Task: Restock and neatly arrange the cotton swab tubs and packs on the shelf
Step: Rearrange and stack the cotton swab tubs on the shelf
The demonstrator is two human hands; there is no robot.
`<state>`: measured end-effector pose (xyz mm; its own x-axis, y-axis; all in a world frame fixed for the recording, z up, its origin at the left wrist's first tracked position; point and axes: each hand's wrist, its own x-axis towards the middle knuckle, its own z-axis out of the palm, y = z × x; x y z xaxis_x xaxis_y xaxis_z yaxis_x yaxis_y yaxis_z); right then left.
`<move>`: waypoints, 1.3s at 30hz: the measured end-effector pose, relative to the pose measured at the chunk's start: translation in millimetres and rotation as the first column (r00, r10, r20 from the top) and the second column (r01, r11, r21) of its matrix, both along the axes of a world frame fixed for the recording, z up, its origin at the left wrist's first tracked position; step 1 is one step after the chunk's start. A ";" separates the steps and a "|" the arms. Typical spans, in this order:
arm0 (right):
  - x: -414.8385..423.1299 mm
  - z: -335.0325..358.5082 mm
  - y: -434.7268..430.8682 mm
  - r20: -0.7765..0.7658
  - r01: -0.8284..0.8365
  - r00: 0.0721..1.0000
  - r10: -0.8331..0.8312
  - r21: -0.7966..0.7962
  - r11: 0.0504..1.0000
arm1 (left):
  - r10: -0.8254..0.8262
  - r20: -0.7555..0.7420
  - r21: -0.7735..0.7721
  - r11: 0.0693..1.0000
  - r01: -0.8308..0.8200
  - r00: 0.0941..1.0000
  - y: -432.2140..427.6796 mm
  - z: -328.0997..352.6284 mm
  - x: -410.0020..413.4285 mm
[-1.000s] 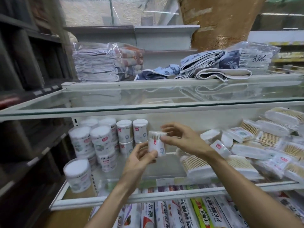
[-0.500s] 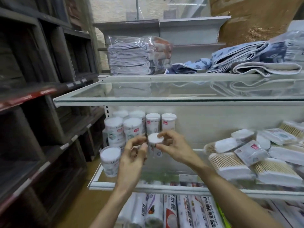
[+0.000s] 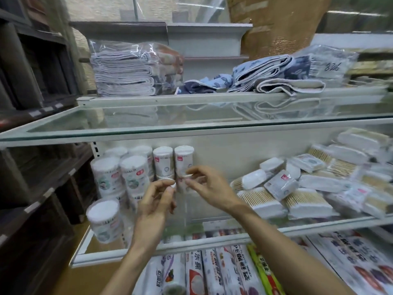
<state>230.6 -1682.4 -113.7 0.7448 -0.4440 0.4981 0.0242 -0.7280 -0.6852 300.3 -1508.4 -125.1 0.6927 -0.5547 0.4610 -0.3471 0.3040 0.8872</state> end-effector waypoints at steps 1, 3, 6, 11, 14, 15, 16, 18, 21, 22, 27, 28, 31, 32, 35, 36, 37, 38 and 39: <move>-12.5 5.7 -7.5 0.020 0.037 0.999 -0.037 -0.007 0.999 | -0.028 -0.033 -0.010 1.000 0.028 0.999 -8.7 -0.4 -3.0; -40.5 16.1 -23.5 0.089 0.112 0.990 -0.110 -0.015 0.994 | -0.122 -0.218 -0.059 0.992 0.112 0.968 -29.8 -1.8 -10.6; -84.5 24.9 -44.7 0.150 0.187 0.971 -0.186 0.003 0.982 | -0.248 -0.379 -0.116 0.968 0.220 0.891 -59.7 -8.7 -21.5; -144.1 29.0 -79.5 0.086 0.298 0.952 -0.294 -0.026 0.954 | -0.361 -0.418 -0.145 0.933 0.331 0.834 -90.0 -16.6 -37.5; -172.8 32.5 -99.6 -0.064 0.323 0.944 -0.323 -0.012 0.946 | -0.368 -0.428 -0.140 0.929 0.341 0.825 -103.7 -13.8 -46.7; -181.1 34.4 -105.1 -0.154 0.319 0.935 -0.318 -0.022 0.948 | -0.361 -0.441 -0.135 0.932 0.337 0.822 -107.9 -12.0 -49.7; -187.7 35.7 -110.6 -0.251 0.308 0.918 -0.307 -0.037 0.951 | -0.356 -0.451 -0.129 0.933 0.335 0.819 -111.3 -10.1 -52.3; -195.6 37.6 -119.5 -0.407 0.280 0.871 -0.275 -0.047 0.959 | -0.360 -0.457 -0.121 0.931 0.344 0.813 -116.2 -6.0 -57.8; -198.0 36.1 -130.5 -0.523 0.222 0.823 -0.220 -0.061 0.973 | -0.382 -0.449 -0.120 0.921 0.370 0.807 -119.3 -2.5 -64.3; -198.3 33.4 -135.3 -0.548 0.206 0.811 -0.205 -0.061 0.977 | -0.387 -0.447 -0.118 0.919 0.376 0.806 -119.8 -1.8 -65.6; -201.4 40.5 -137.9 -0.435 0.179 0.883 -0.176 -0.033 0.983 | -0.366 -0.452 -0.094 0.927 0.364 0.814 -122.1 -3.5 -66.0; -200.6 44.9 -136.7 -0.371 0.178 0.913 -0.170 -0.013 0.984 | -0.370 -0.440 -0.089 0.925 0.370 0.818 -121.1 -3.9 -65.5; -191.0 58.2 -124.7 -0.192 0.114 0.977 -0.088 0.128 0.985 | -0.384 -0.369 -0.026 0.915 0.404 0.846 -115.8 -3.6 -65.9; -185.4 61.9 -119.4 -0.141 0.086 0.988 -0.061 0.179 0.980 | -0.380 -0.336 0.020 0.912 0.410 0.862 -114.0 -3.3 -66.1; -163.1 66.5 -105.4 -0.072 -0.001 0.997 0.022 0.281 0.960 | -0.410 -0.297 0.101 0.885 0.455 0.863 -110.1 -0.6 -66.6; -154.9 67.2 -99.7 -0.067 -0.033 0.996 0.055 0.293 0.956 | -0.427 -0.320 0.088 0.876 0.475 0.846 -108.7 0.6 -67.2; -147.0 66.7 -95.0 -0.068 -0.055 0.995 0.079 0.294 0.954 | -0.435 -0.360 0.059 0.872 0.485 0.825 -107.1 1.6 -67.4; -139.4 66.0 -90.6 -0.067 -0.072 0.993 0.097 0.301 0.951 | -0.433 -0.395 0.028 0.876 0.482 0.810 -105.0 2.6 -67.5; -133.1 64.9 -87.1 -0.065 -0.083 0.992 0.108 0.307 0.948 | -0.420 -0.419 0.006 0.885 0.465 0.805 -102.8 3.3 -66.7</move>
